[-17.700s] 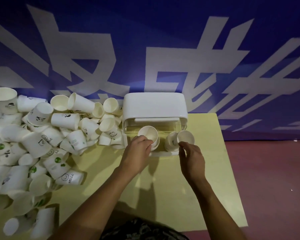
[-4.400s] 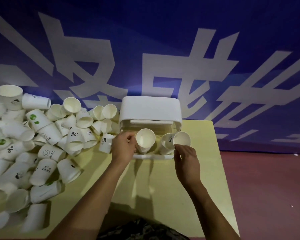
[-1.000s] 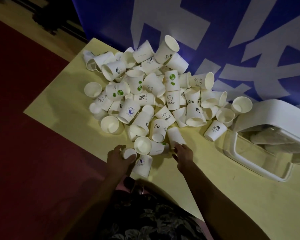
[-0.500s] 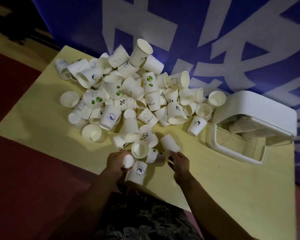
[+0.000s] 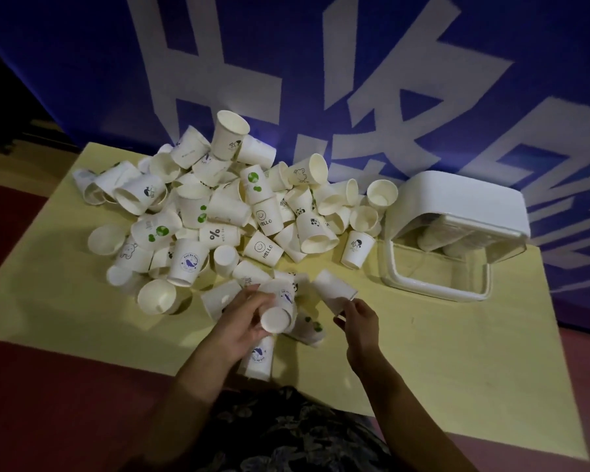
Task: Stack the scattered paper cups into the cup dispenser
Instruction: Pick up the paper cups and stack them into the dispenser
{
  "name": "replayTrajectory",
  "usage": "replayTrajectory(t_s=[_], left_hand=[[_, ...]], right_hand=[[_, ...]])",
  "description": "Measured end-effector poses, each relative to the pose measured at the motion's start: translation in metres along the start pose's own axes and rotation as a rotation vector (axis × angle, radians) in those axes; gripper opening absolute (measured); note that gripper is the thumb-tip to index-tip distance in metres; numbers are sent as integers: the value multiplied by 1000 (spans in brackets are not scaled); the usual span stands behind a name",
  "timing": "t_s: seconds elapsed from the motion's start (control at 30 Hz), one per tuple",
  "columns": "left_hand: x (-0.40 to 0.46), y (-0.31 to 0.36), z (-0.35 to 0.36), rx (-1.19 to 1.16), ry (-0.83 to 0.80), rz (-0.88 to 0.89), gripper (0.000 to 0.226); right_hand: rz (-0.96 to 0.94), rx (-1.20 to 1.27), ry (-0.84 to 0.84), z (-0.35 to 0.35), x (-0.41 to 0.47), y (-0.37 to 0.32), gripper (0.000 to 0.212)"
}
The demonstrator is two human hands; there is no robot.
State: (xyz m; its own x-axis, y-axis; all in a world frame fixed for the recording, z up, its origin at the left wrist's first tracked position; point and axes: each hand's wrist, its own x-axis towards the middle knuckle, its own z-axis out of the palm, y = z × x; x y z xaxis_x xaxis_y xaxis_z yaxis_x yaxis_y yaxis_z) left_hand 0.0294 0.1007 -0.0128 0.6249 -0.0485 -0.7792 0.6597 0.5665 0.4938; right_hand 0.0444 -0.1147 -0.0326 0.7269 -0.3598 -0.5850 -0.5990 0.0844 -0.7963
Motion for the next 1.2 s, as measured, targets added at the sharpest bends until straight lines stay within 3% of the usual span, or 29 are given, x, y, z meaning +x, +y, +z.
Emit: replayTrajectory(t_s=[0.2, 0.33, 0.53, 0.67, 0.8, 1.0, 1.2], left_hand=[[5, 0, 67, 140, -120, 161, 15], [12, -6, 117, 669, -61, 482, 23], [18, -17, 197, 992, -117, 824, 22], [31, -29, 245, 1222, -190, 962, 25], [54, -44, 281, 1510, -176, 995, 22], [85, -66, 310, 1838, -121, 879, 25], [106, -79, 322, 1870, -111, 744, 25]], right_hand=[[-136, -50, 31, -35, -3, -22, 24], [-226, -116, 110, -73, -2, -33, 18], [-288, -179, 244, -144, 14, -48, 15], [-295, -144, 283, -181, 34, -57, 17], [-332, -128, 302, -207, 54, -64, 18], [-523, -237, 297, -230, 82, -79, 16], [-818, -506, 189, -232, 107, -98, 8]])
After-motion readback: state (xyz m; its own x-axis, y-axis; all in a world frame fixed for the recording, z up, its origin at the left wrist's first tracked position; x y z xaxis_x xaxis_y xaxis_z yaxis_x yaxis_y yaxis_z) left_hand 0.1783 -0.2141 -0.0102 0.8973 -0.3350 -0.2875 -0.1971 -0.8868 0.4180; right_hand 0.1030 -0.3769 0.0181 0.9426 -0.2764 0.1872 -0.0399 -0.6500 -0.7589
